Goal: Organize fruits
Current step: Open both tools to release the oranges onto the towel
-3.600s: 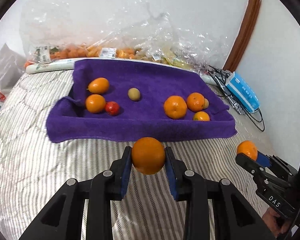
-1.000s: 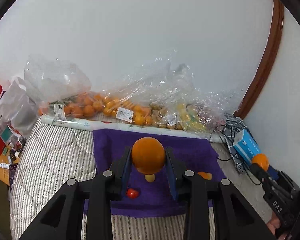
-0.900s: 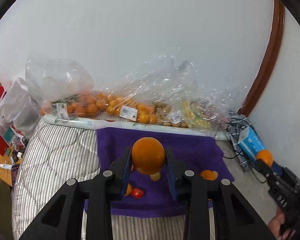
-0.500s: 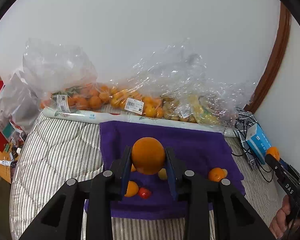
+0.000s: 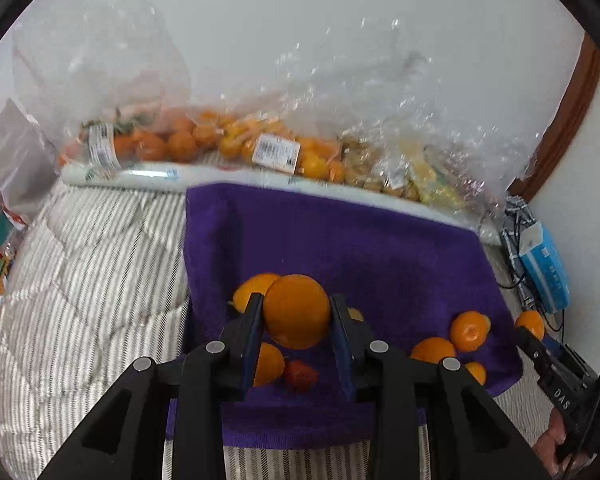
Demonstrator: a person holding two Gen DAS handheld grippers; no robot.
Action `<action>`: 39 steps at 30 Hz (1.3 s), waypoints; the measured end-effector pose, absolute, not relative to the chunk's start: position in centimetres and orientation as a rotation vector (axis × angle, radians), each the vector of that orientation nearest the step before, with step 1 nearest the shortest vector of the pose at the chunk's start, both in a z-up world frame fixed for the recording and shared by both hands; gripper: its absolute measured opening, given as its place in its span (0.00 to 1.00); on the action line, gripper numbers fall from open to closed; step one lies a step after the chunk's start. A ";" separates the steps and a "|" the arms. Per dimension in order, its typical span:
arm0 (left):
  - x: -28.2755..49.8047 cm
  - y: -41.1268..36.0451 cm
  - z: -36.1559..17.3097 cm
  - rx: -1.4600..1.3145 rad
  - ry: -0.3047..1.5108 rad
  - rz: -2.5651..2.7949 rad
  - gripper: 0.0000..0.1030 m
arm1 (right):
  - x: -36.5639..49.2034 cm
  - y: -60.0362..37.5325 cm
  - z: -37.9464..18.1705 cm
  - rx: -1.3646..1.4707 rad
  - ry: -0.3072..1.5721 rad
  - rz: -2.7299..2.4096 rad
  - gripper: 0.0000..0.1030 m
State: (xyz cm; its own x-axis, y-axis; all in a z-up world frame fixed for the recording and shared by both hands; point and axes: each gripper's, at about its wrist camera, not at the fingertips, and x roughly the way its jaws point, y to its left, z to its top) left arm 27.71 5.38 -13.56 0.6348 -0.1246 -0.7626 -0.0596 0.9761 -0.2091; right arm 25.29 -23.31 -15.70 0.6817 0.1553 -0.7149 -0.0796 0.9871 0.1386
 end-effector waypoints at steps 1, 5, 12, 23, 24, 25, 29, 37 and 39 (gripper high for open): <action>27.9 5.3 -14.0 -0.225 0.894 -0.039 0.30 | 25.2 -23.2 -16.1 0.097 0.819 0.135 0.39; 28.4 4.9 -15.0 -0.224 0.916 -0.048 0.30 | 24.9 -22.6 -17.4 0.065 0.833 0.138 0.39; 29.2 4.0 -16.1 -0.204 0.936 -0.063 0.30 | 24.8 -21.8 -17.3 0.033 0.836 0.164 0.39; 30.3 4.0 -17.3 -0.201 0.972 -0.068 0.30 | 25.2 -20.8 -18.8 0.010 0.881 0.167 0.39; 30.3 4.1 -17.5 -0.203 0.976 -0.069 0.30 | 25.2 -20.7 -18.8 0.004 0.881 0.167 0.39; 30.4 4.1 -17.7 -0.206 0.978 -0.071 0.30 | 25.2 -20.6 -18.9 -0.002 0.882 0.165 0.39; 30.5 4.0 -17.9 -0.204 0.979 -0.077 0.30 | 25.4 -20.1 -19.1 -0.035 0.885 0.154 0.39; 30.7 3.7 -18.1 -0.209 0.987 -0.096 0.30 | 25.8 -20.3 -19.2 -0.017 0.894 0.151 0.39; 30.6 3.5 -18.1 -0.204 0.992 -0.099 0.30 | 25.8 -20.3 -19.1 -0.018 0.894 0.149 0.39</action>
